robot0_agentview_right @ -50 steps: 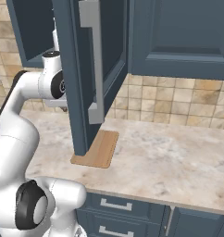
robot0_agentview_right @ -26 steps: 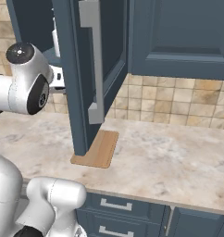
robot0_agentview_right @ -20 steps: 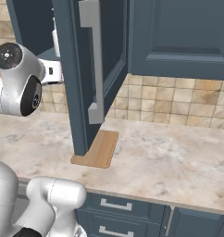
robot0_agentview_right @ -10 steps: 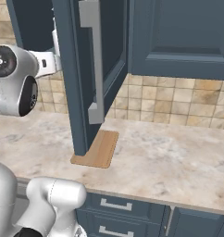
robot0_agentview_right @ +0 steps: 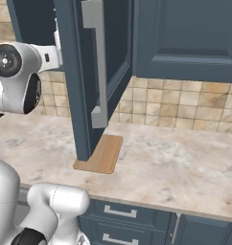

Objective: Grab the spray bottle from the cabinet, then place it next to the cutting board for sanitizing. Then grab the dish brush from the countertop next to the sink and place it next to the cutting board.

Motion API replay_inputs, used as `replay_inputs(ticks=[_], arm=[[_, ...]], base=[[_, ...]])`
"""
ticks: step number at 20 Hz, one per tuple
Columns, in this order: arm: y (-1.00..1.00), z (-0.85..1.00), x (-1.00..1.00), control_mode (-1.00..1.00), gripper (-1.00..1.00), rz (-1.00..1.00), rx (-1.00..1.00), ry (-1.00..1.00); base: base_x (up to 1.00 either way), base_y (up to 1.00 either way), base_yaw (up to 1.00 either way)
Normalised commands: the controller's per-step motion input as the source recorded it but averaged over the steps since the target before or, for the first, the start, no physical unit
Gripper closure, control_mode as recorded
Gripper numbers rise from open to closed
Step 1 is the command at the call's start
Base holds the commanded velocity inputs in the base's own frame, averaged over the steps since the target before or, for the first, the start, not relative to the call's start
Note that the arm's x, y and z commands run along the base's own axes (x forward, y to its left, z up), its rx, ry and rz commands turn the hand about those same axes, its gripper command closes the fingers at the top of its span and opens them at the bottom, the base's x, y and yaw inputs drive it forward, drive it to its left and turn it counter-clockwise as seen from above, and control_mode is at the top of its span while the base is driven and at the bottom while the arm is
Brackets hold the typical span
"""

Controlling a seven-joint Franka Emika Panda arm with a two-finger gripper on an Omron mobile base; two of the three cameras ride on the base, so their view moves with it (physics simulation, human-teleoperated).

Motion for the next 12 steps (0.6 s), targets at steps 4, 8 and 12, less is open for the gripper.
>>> replay_inputs(ticks=[4, 8, 12], arm=[[0.00, 0.27, 0.21, -1.00, -1.00, 0.00, 0.00, 0.00], [0.00, 0.03, 0.30, -1.00, -1.00, 0.00, 0.00, 0.00], [0.00, 0.00, 0.41, -1.00, -1.00, 0.00, 0.00, 0.00]], base=[[0.00, 0.00, 0.00], [0.00, 0.00, 0.00], [0.00, 0.00, 0.00]])
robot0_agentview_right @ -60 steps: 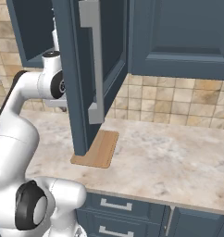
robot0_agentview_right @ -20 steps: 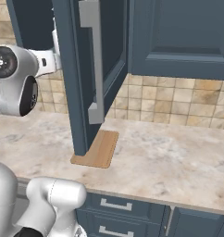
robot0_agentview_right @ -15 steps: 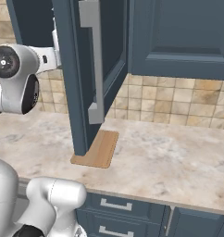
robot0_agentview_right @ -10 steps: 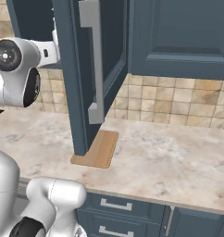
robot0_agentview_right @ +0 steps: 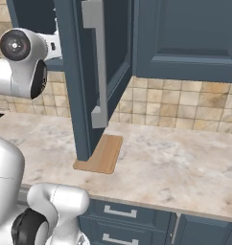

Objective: Grab the spray bottle from the cabinet, then place it next to the cutting board for sanitizing. Then grab the dish brush from the countertop next to the sink and place it next to the cutting board.

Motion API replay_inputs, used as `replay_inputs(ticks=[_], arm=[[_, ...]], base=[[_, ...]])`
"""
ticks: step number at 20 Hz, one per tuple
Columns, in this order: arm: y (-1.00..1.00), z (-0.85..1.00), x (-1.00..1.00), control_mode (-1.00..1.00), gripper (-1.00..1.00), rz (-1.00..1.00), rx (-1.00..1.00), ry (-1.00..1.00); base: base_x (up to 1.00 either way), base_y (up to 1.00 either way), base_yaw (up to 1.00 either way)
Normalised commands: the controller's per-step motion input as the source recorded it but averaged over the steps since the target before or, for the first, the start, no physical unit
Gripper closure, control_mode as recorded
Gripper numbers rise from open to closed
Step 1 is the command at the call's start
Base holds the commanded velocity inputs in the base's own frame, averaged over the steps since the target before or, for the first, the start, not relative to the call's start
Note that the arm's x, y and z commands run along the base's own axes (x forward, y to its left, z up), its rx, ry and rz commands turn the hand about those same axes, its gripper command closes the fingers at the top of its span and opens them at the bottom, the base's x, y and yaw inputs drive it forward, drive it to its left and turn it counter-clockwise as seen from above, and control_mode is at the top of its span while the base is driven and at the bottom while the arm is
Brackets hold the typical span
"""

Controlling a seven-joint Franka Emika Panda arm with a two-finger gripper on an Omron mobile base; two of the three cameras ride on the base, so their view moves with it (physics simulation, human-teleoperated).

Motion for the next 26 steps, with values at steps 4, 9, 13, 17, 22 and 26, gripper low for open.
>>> replay_inputs(ticks=[4, 9, 13, 17, 22, 26], arm=[[0.00, 0.00, 0.39, -1.00, -1.00, 0.00, 0.00, 0.00], [0.04, 0.14, 0.30, -1.00, -1.00, 0.02, 0.00, -0.01], [0.11, 0.13, 0.24, -1.00, -1.00, 0.04, 0.00, -0.03], [0.13, 0.16, 0.26, -1.00, -1.00, 0.02, 0.00, -0.04], [0.07, 0.12, 0.22, -1.00, -1.00, 0.01, 0.00, -0.06], [0.05, 0.00, 0.25, -1.00, -1.00, 0.00, 0.00, -0.04]], base=[[0.00, 0.00, 0.00], [0.00, 0.00, 0.00], [0.00, 0.00, 0.00], [0.00, 0.00, 0.00], [0.00, 0.00, 0.00], [0.00, 0.00, 0.00]])
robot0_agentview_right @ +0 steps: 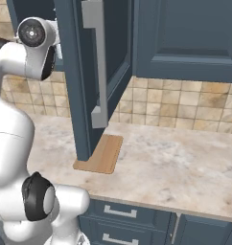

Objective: Grab the spray bottle from the cabinet, then place it next to the cutting board for sanitizing. Then grab the dish brush from the countertop next to the sink and place it next to the cutting board.

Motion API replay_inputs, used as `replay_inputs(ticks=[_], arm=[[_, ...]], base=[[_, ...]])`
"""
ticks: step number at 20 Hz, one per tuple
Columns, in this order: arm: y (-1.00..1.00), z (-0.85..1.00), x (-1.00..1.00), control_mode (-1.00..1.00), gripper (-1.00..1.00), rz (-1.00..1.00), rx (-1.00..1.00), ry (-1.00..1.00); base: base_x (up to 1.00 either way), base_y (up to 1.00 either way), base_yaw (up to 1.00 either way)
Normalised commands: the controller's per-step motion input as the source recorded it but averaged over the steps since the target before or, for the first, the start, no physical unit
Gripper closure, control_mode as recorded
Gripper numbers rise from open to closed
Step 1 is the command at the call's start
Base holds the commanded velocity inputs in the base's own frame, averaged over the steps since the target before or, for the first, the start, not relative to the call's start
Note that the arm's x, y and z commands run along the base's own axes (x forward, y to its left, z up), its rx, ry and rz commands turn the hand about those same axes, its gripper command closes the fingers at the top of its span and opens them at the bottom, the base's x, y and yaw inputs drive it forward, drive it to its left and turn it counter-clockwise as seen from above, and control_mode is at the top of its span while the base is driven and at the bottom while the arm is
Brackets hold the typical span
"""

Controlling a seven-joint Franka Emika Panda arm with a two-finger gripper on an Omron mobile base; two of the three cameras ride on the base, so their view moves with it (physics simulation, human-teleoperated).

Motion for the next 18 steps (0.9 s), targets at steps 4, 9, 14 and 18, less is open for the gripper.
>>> replay_inputs(ticks=[4, 9, 14, 18], arm=[[0.06, 0.00, 0.32, -1.00, -1.00, 0.01, 0.01, -0.01], [0.02, 0.00, 0.33, -1.00, -1.00, 0.01, 0.02, -0.01], [0.01, 0.00, 0.39, -1.00, -1.00, 0.02, 0.03, 0.01], [0.00, 0.00, 0.36, -1.00, -1.00, 0.03, 0.00, 0.00]], base=[[0.00, 0.00, 0.00], [0.00, 0.00, 0.00], [0.00, 0.00, 0.00], [0.00, 0.00, 0.00]])
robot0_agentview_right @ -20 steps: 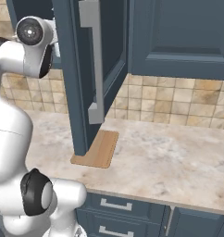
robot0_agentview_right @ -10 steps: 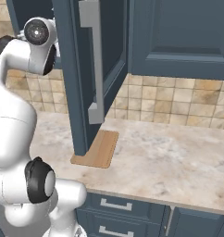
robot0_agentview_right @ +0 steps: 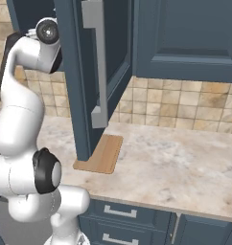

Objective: Grab the spray bottle from the cabinet, then place it next to the cutting board for sanitizing. Then grab the dish brush from the countertop next to the sink and place it next to the cutting board.

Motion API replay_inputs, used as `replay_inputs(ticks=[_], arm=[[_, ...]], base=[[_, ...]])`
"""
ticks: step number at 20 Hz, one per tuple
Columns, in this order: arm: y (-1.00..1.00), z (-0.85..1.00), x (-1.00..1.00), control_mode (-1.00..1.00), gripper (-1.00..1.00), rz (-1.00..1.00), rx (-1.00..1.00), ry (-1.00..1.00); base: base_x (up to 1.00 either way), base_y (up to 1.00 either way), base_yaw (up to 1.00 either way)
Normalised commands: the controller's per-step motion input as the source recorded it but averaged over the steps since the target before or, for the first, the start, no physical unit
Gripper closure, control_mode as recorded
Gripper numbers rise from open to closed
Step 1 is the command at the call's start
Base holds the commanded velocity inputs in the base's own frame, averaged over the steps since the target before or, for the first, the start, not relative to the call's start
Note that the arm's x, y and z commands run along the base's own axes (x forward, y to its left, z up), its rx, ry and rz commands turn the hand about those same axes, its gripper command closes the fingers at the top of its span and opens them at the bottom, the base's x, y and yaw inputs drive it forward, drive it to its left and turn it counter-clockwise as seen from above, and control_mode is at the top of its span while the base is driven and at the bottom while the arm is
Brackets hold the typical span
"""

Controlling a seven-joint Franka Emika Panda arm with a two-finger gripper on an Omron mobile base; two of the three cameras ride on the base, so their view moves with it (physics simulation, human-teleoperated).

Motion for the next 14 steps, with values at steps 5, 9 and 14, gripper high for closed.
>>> replay_inputs(ticks=[5, 9, 14], arm=[[0.00, 0.03, 0.27, -1.00, -1.00, 0.00, 0.00, 0.01], [0.09, 0.12, 0.09, -1.00, -1.00, 0.00, 0.00, 0.00], [0.16, 0.02, 0.12, -1.00, -1.00, 0.00, 0.00, 0.01]], base=[[0.00, 0.00, 0.00], [0.00, 0.00, 0.00], [0.00, 0.00, 0.00]])
